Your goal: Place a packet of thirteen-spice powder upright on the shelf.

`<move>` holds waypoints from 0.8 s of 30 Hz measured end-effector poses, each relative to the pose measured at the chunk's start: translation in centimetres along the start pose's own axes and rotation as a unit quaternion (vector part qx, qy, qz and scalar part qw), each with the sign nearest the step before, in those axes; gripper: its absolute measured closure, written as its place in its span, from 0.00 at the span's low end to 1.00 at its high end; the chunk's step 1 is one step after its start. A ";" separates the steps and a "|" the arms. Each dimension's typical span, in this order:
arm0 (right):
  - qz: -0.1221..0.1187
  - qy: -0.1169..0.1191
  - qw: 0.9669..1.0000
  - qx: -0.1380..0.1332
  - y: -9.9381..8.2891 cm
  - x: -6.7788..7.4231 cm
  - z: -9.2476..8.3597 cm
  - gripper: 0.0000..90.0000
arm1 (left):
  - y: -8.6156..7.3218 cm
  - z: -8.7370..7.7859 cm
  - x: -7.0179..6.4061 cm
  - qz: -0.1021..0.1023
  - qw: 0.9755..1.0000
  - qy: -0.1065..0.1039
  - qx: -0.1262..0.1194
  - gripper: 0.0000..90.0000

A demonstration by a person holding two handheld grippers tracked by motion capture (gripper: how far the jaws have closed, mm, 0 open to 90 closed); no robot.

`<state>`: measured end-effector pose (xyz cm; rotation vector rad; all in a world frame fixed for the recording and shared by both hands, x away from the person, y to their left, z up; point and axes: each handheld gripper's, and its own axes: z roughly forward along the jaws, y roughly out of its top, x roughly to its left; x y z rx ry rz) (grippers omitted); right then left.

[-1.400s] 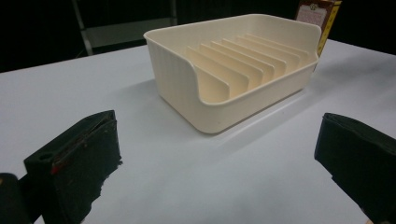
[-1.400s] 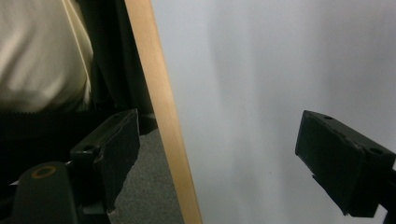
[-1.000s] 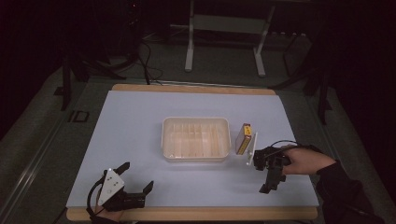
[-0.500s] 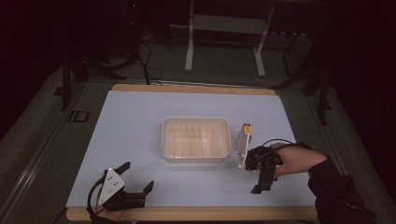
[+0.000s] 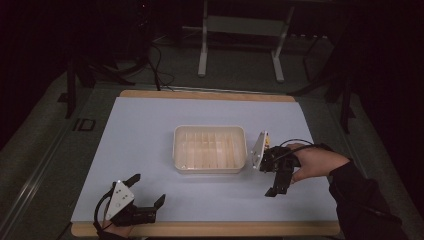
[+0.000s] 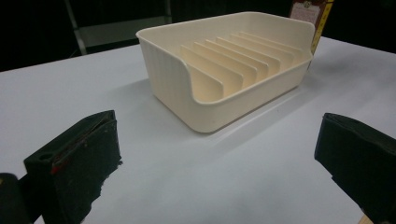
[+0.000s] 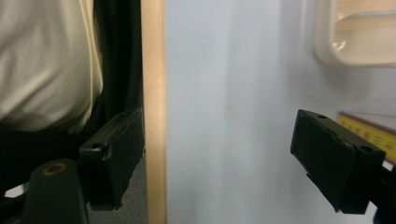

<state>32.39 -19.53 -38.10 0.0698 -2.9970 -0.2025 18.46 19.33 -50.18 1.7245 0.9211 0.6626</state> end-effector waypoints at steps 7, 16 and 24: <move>-0.007 -0.017 1.000 -0.002 0.1 -0.7 -1.4 0.19 | 0.0 0.0 0.0 0.001 1.000 -0.001 0.001 0.00; -0.010 -0.049 0.999 -0.015 0.1 -1.9 -3.4 0.19 | 0.0 0.0 0.0 0.000 1.000 -0.002 0.001 0.00; -0.005 -0.068 0.997 -0.022 -0.2 -3.4 -4.4 0.20 | 0.0 0.1 0.0 -0.001 1.000 -0.003 0.001 0.00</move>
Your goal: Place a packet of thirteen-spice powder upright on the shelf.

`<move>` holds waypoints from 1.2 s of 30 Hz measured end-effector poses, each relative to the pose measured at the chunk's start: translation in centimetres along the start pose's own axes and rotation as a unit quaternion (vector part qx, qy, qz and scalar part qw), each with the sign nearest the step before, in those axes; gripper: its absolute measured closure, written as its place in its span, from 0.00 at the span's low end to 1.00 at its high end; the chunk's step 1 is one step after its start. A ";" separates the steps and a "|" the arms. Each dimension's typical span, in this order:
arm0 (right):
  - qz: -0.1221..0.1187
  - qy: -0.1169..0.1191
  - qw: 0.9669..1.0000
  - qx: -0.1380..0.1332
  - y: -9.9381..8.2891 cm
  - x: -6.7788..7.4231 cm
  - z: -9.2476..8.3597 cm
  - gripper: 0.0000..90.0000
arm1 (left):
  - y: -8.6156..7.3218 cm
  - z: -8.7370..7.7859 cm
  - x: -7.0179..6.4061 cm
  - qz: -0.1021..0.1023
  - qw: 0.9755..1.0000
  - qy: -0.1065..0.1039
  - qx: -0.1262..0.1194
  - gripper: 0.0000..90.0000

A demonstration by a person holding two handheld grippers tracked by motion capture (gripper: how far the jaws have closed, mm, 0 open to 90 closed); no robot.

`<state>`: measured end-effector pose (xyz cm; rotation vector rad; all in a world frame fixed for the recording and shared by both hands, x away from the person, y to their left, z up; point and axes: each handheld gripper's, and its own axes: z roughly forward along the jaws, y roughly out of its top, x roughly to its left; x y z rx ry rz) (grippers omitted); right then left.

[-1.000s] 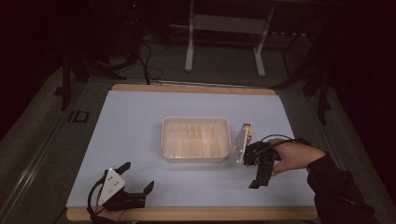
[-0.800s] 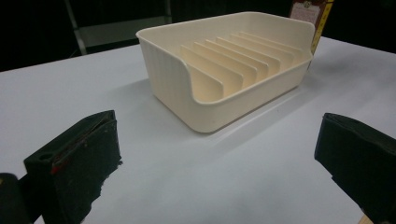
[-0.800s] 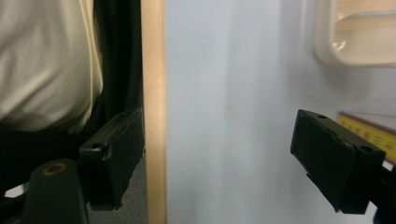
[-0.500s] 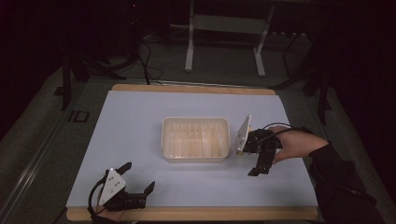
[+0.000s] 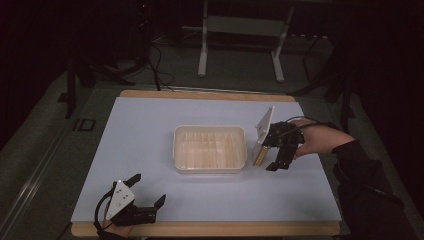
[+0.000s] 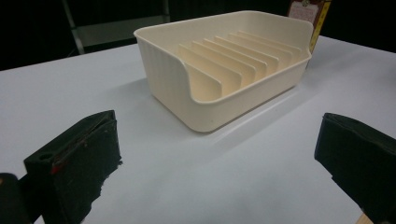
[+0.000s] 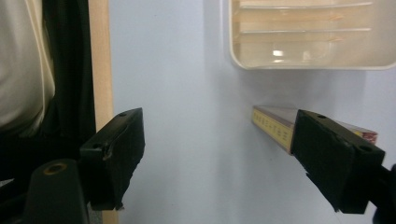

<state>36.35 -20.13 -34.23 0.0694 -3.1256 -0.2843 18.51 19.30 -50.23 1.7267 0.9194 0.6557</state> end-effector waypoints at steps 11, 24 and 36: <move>-0.005 -0.023 1.000 0.015 -0.3 -1.7 0.6 0.20 | 0.0 -0.1 0.0 -0.003 1.000 0.000 -0.002 0.00; 0.011 -0.052 0.999 0.008 -1.1 -4.5 1.2 0.19 | -0.1 -0.1 0.1 -0.006 1.000 0.003 -0.004 0.00; 0.033 -0.055 0.998 0.010 -1.7 -6.4 1.8 0.18 | -0.1 -0.2 0.1 -0.007 1.000 0.003 -0.004 0.00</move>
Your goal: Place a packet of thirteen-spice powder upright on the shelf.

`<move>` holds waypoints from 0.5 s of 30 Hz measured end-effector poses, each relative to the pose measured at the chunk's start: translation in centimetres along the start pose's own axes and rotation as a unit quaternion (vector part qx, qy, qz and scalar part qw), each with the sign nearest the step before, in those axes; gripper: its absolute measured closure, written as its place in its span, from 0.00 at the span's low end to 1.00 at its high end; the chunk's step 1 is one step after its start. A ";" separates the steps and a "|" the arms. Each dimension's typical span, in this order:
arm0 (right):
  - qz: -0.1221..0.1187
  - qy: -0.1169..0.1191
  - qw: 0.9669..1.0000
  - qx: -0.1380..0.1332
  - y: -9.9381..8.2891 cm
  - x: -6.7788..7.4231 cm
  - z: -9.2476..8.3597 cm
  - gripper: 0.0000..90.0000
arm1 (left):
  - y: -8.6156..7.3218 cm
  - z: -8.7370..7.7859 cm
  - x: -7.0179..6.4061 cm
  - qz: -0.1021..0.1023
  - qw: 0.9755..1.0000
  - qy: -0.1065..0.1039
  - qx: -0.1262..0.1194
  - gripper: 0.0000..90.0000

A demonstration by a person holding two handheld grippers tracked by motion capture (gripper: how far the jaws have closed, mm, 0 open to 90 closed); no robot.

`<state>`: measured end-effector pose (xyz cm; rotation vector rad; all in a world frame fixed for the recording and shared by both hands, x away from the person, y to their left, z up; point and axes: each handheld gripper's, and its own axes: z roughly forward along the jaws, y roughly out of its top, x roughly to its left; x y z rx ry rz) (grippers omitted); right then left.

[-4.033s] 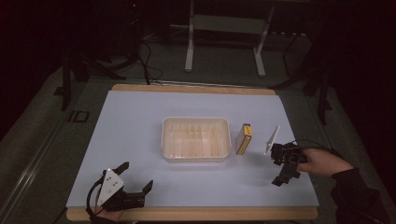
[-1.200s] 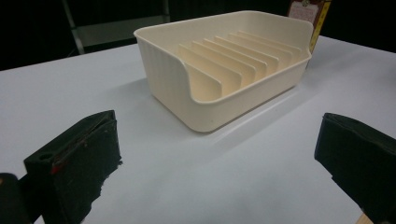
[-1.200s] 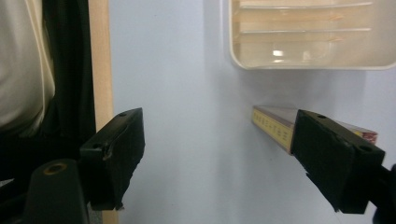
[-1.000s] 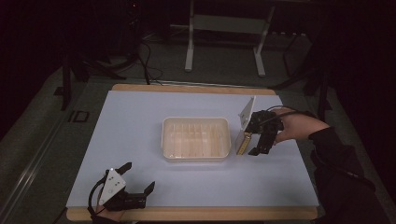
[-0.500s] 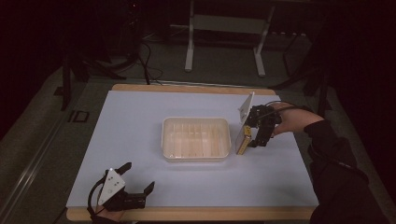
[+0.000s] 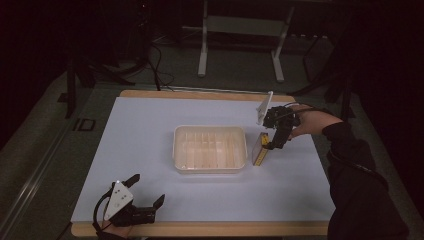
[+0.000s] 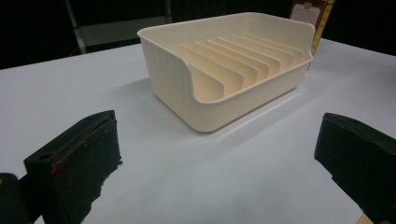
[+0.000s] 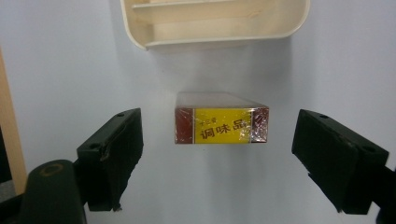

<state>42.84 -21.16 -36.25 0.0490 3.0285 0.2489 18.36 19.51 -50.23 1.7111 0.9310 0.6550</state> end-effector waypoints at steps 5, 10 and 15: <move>0.007 0.003 1.000 0.011 -0.1 -0.5 1.0 0.18 | 0.0 0.0 0.0 0.000 1.000 0.001 -0.001 0.00; 0.005 0.013 1.000 0.017 -0.2 -1.0 1.9 0.18 | 0.0 0.0 0.0 0.000 1.000 -0.001 -0.001 0.00; 0.006 0.023 1.000 0.020 -0.3 -1.4 2.7 0.19 | 0.0 0.0 0.0 0.000 1.000 -0.001 0.000 0.00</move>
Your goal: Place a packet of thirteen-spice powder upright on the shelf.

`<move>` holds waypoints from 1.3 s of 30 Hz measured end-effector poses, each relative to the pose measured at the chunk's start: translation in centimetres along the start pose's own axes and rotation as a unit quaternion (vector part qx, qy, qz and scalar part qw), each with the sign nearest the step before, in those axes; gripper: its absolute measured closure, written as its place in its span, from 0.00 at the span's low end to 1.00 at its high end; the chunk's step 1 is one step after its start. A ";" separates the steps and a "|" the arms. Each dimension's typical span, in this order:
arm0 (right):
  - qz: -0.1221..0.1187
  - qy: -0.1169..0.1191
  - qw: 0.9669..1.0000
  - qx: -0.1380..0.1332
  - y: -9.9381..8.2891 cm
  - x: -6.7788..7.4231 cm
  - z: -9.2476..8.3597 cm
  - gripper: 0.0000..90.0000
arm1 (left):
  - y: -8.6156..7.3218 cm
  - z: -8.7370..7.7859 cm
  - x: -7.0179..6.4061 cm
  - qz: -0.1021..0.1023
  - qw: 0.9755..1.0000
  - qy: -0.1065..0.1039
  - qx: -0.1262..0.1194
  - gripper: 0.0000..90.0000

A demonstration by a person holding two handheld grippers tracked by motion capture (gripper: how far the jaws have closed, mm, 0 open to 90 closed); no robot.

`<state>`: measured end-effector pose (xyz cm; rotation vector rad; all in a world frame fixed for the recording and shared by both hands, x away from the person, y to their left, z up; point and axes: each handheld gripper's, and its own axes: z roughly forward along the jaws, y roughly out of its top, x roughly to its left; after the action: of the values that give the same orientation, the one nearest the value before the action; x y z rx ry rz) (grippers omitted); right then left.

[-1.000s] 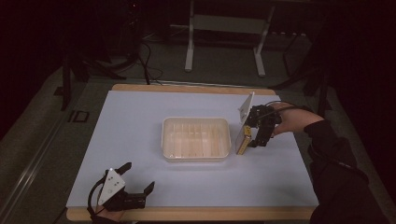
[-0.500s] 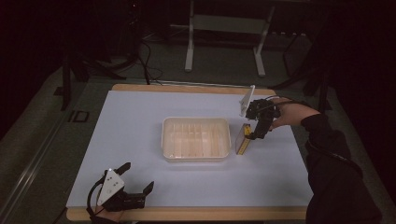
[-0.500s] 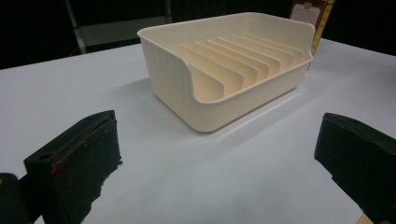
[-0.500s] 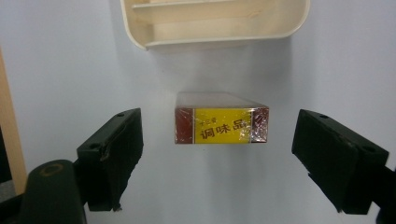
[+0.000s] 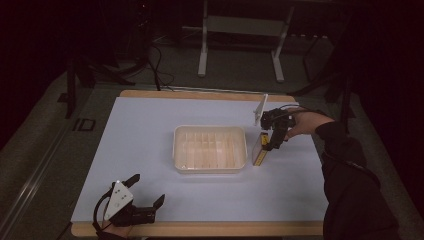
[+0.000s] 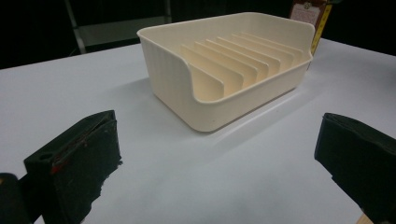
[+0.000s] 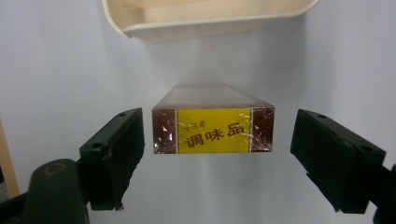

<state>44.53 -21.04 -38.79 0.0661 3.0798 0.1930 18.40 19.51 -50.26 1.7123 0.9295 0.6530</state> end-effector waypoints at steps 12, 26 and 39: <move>0.005 0.028 0.999 0.014 0.2 -0.3 1.1 0.25 | 0.0 0.1 0.0 0.001 1.000 -0.002 0.003 0.00; -0.011 0.049 0.998 0.025 0.3 -0.4 1.3 0.35 | 0.0 0.1 0.0 0.000 1.000 -0.003 0.002 0.00; -0.030 0.046 0.998 0.019 0.1 0.4 -1.0 0.35 | 0.0 0.1 0.0 0.000 1.000 -0.002 0.001 0.00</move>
<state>44.11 -21.02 -37.76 -0.0335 3.1717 0.1391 18.47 19.49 -50.30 1.7155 0.9272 0.6476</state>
